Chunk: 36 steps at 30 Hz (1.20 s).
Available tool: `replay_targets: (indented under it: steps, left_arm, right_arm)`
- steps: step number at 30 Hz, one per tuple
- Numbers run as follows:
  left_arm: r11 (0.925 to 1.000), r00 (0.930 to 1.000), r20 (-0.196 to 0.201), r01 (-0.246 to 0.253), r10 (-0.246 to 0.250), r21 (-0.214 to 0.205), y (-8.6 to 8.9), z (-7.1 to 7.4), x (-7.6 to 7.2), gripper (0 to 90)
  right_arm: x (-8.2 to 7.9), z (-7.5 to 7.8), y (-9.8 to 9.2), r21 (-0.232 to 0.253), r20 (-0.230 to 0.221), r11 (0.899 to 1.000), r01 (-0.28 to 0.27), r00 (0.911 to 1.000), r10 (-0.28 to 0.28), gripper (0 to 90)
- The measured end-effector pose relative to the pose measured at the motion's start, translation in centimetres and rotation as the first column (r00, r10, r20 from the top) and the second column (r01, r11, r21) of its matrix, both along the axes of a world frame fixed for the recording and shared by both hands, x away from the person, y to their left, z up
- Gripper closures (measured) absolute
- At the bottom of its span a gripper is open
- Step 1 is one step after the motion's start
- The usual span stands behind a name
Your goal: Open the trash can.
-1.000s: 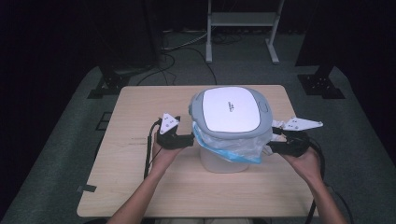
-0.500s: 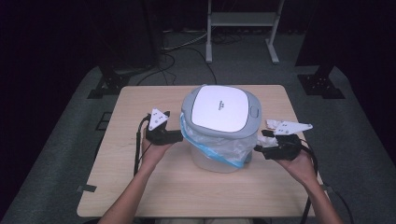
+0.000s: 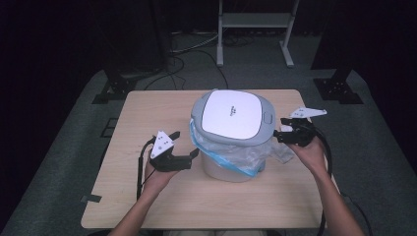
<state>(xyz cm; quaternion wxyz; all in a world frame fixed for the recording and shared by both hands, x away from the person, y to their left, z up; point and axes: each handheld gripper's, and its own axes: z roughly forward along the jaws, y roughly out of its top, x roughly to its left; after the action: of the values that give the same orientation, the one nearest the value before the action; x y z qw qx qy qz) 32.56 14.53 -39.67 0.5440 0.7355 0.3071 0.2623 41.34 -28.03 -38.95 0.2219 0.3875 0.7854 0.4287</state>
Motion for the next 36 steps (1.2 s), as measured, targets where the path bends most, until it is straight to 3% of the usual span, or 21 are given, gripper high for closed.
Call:
replay_targets:
  steps: [7,10,13,16,24,36]
  left_arm:
    - [0.9973,0.9978,-0.004,0.066,-0.066,0.032,-1.4,-0.6,-1.6,11.0]
    - [0.9966,0.9967,-0.017,0.080,-0.080,0.019,-1.9,-0.7,-1.7,11.0]
    - [0.9964,0.9969,-0.018,0.078,-0.077,0.035,-2.4,-0.9,-1.4,11.0]
    - [0.9960,0.9958,-0.032,0.087,-0.086,0.023,-2.3,-1.1,-1.1,9.6]
    - [0.9963,0.9969,-0.016,0.078,-0.078,0.036,-2.1,-1.0,-1.1,9.6]
    - [0.9998,0.9999,-0.011,0.002,-0.002,0.022,0.0,-1.2,0.2,9.6]
  right_arm:
    - [2.6,-0.2,1.4,0.020,0.000,1.000,-0.019,0.9998,0.019,27.7]
    - [3.2,-0.3,1.8,0.028,0.016,0.999,-0.030,0.9994,0.030,27.7]
    - [3.7,-0.3,2.3,0.027,0.001,0.998,-0.053,0.9986,0.053,26.9]
    - [3.7,-0.2,2.5,0.033,0.014,0.996,-0.082,0.9965,0.082,29.4]
    - [3.1,-0.4,2.3,0.042,0.009,0.992,-0.120,0.9928,0.120,38.7]
    - [1.4,-0.3,2.7,0.022,0.013,0.987,-0.157,0.9875,0.157,44.1]
